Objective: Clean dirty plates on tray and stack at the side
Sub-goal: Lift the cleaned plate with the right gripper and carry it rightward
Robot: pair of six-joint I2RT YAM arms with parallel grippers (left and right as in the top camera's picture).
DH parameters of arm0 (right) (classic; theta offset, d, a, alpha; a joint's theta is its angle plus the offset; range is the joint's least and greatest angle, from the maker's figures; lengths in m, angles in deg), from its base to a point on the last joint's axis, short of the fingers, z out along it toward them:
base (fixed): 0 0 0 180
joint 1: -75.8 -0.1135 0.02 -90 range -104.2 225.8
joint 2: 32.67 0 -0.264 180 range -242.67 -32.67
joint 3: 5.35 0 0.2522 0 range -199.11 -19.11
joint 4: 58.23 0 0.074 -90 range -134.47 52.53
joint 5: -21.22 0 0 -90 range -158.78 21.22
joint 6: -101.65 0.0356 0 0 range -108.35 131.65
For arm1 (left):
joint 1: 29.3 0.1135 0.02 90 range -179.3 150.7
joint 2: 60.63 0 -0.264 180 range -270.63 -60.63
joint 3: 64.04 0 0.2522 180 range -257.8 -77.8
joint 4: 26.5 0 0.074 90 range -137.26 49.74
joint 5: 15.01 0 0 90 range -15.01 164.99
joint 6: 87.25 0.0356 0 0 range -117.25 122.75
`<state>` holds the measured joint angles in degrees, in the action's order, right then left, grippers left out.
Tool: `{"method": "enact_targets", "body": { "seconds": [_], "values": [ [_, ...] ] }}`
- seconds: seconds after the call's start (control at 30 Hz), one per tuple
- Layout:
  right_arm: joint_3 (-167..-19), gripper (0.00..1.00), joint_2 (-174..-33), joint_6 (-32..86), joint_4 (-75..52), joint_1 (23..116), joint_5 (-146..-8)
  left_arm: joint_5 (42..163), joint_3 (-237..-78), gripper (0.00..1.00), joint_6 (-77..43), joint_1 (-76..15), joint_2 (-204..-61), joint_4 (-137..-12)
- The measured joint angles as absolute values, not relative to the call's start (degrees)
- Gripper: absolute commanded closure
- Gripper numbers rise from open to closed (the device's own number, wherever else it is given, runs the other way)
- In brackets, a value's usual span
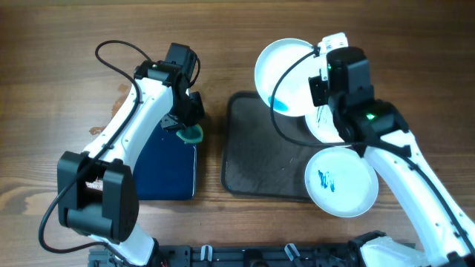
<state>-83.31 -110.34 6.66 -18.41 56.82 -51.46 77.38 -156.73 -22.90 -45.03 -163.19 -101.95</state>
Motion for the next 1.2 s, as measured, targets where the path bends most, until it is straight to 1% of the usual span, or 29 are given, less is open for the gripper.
{"method": "enact_targets", "body": {
  "seconds": [0.13,0.37,0.47,0.67,0.73,0.93,1.0,1.13,1.2],
  "values": [
    [-83.36,0.96,-107.59,2.73,-17.14,54.70,-46.56,77.38,-156.73,0.96,-22.90,-45.03,-163.19,-101.95],
    [-83.38,0.96,-107.59,-0.66,-14.78,49.73,-42.28,77.38,-156.73,0.96,-22.88,-45.03,-163.19,-101.95],
    [-83.47,0.95,-107.57,-2.96,-11.80,48.58,-38.48,77.38,-156.73,0.96,-22.88,-45.03,-163.17,-101.91],
    [-83.47,0.95,-107.57,-12.49,-11.02,48.44,-35.31,77.38,-156.73,0.96,-22.61,-45.03,-163.17,-101.60],
    [-83.47,0.95,-107.57,-19.00,-11.06,47.22,-33.36,77.38,-156.73,0.96,-22.57,-45.03,-163.17,-101.56],
    [-83.47,0.95,-107.83,-30.15,-11.02,38.11,-22.87,77.19,-156.73,0.96,-22.40,-45.03,-163.17,-101.53],
    [-83.49,0.95,-109.99,-33.45,-11.11,34.26,-17.60,76.46,-156.73,0.96,-22.37,-45.03,-163.17,-101.56],
    [-83.55,0.95,-115.28,-38.34,-16.29,28.51,-8.31,76.29,-156.73,0.96,-21.33,-45.03,-163.17,-101.53],
    [-83.55,0.95,-116.48,-39.92,-18.95,27.07,-5.45,76.29,-156.73,0.96,-21.33,-45.03,-163.17,-101.53]
  ]
}}
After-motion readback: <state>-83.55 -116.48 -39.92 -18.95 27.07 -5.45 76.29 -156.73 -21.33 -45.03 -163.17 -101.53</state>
